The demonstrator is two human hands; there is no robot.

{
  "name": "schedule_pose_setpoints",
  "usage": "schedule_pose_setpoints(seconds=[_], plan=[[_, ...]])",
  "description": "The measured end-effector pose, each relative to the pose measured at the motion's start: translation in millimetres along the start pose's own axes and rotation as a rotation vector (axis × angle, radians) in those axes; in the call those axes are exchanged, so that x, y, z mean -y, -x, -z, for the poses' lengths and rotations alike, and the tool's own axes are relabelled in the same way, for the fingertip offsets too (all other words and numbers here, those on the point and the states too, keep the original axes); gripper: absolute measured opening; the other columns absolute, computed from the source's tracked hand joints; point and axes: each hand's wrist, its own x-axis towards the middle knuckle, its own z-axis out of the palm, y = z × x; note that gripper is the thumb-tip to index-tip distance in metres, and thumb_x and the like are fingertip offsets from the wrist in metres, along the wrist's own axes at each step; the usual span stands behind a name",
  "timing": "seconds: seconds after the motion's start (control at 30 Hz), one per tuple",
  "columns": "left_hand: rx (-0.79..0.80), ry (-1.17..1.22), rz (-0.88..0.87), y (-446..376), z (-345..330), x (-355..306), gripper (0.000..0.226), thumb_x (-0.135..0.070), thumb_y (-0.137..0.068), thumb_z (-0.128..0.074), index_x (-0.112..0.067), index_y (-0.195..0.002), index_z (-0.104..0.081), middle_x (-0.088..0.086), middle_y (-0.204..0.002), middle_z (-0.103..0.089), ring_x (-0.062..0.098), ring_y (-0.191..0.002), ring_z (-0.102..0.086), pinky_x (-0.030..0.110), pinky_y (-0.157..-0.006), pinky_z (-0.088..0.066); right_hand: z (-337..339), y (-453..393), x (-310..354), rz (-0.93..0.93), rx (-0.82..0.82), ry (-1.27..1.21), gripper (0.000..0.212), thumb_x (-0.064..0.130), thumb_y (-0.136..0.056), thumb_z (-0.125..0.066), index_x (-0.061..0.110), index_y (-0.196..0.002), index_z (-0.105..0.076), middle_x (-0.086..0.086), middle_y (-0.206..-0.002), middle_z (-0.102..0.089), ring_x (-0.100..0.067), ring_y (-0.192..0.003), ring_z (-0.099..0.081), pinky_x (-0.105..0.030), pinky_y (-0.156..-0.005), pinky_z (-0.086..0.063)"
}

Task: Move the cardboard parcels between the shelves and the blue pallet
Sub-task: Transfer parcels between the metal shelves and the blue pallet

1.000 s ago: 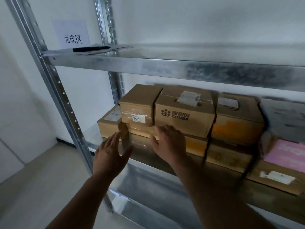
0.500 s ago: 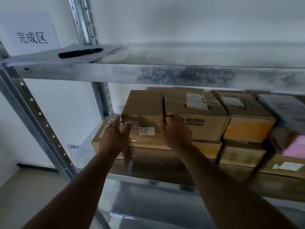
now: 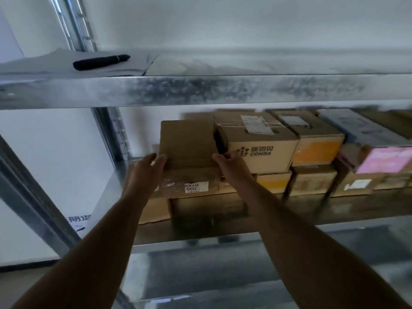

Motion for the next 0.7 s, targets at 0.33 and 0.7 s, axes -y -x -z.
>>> schedule_pose_setpoints(seconds=[0.33,0.7], plan=[[0.257,0.258,-0.041,31.7,5.3,0.0,0.042,-0.016,-0.096,-0.046,-0.054,-0.116,-0.044,-0.005,-0.111,-0.058,0.005,-0.091,-0.064,0.019,-0.069,-0.052,7.9,19.9,-15.7,0.05,0.259,-0.138,0.033,0.023,-0.093,-0.051,0.049,-0.11,-0.041,0.015,-0.106,-0.052,-0.01,-0.099,-0.053,-0.031,-0.082,-0.049],[0.283,0.231,-0.263,149.7,-8.1,5.9,0.064,-0.021,-0.093,-0.048,-0.042,-0.146,-0.019,-0.017,-0.131,-0.051,0.008,-0.117,-0.054,0.027,-0.088,-0.052,57.0,112.5,-42.1,0.277,0.331,-0.044,0.067,0.027,-0.096,-0.05,0.048,-0.145,-0.009,0.018,-0.143,-0.027,-0.011,-0.131,-0.031,-0.034,-0.107,-0.032]])
